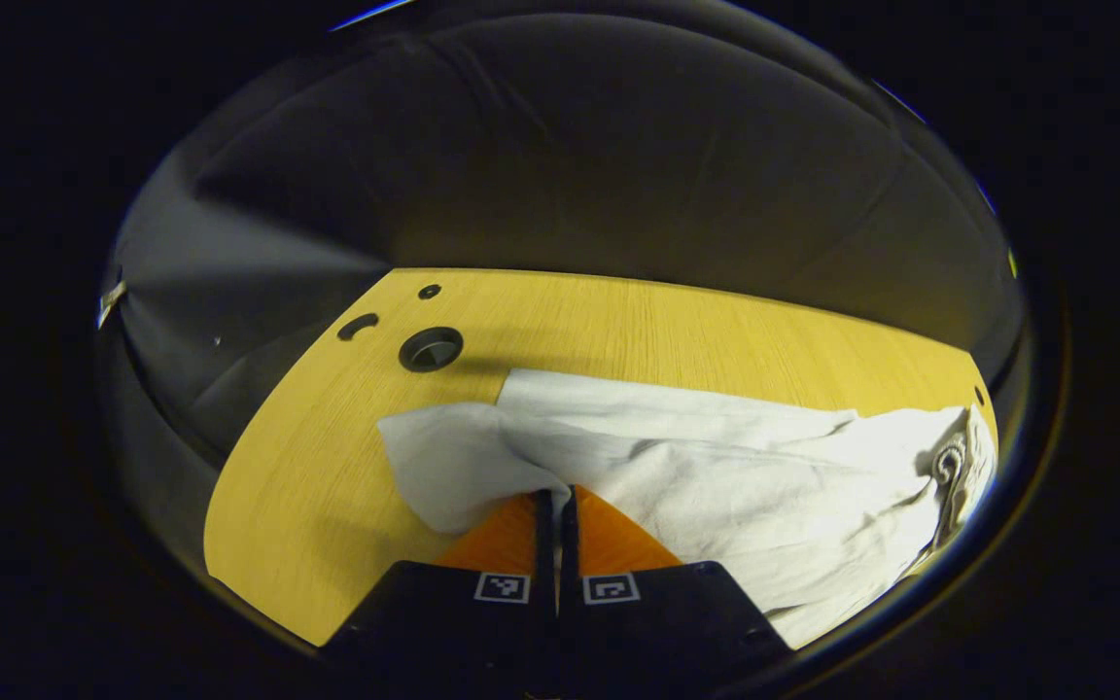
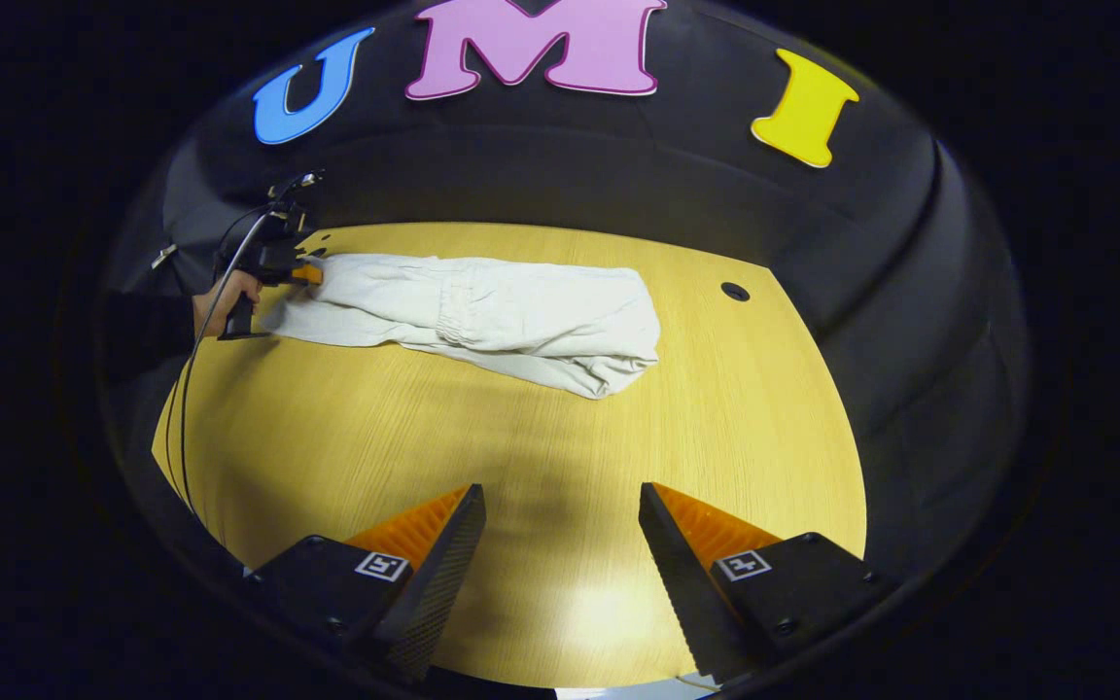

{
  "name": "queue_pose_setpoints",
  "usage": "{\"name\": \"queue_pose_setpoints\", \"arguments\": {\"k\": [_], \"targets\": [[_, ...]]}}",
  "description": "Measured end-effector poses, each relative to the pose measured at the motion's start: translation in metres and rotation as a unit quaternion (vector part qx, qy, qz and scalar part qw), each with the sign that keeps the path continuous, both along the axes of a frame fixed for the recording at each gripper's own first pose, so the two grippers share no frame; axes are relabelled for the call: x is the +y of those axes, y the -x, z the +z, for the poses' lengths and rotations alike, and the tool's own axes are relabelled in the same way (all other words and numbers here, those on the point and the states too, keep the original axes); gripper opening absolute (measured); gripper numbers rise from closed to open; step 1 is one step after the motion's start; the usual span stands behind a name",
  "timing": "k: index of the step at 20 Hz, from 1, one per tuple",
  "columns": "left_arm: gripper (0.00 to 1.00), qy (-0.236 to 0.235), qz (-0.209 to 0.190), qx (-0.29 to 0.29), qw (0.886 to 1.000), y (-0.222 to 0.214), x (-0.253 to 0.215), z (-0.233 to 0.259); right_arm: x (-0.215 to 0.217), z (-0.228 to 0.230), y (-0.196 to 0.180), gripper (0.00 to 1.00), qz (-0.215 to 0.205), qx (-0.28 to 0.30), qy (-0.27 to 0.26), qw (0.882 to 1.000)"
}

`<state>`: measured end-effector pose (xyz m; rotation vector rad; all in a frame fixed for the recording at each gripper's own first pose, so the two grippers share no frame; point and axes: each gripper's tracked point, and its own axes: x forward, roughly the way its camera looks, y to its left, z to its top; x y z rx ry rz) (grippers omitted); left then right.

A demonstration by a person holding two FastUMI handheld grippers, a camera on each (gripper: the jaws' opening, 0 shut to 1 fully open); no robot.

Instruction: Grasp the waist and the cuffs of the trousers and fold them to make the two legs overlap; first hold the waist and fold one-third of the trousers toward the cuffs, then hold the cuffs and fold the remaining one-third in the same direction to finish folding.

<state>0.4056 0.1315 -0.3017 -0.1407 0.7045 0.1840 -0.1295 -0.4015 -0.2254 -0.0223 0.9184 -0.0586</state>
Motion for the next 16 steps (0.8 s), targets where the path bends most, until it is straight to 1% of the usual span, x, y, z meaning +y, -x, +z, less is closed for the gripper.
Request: {"name": "queue_pose_setpoints", "arguments": {"k": [1,2,3,6,8,12,16], "targets": [[0.02,0.01,0.009,-0.013,1.0,0.001,0.0,0.008,-0.003,0.001,-0.001,0.98,-0.003,-0.003,-0.005,1.0],[0.05,0.017,0.012,-0.024,0.999,0.0,-0.001,0.017,-0.005,0.002,-0.001,0.98,-0.006,-0.007,-0.007,1.0],[0.05,0.02,0.009,-0.031,0.999,0.001,-0.002,0.025,-0.009,0.005,-0.003,0.98,-0.008,-0.014,-0.005,1.0],[0.05,0.01,-0.007,-0.041,0.999,0.007,-0.011,0.051,-0.018,0.01,-0.005,0.98,-0.019,-0.027,-0.004,0.999],[0.05,0.01,-0.008,-0.058,0.998,0.008,-0.022,0.073,-0.025,0.011,-0.008,0.98,-0.032,-0.034,-0.011,0.999],[0.05,-0.013,-0.035,-0.074,0.997,0.008,-0.05,0.115,-0.044,0.015,-0.018,0.98,-0.056,-0.062,-0.026,0.996],[0.05,-0.022,-0.055,-0.094,0.994,0.007,-0.093,0.159,-0.07,0.019,-0.018,0.98,-0.076,-0.081,-0.029,0.993]]}}
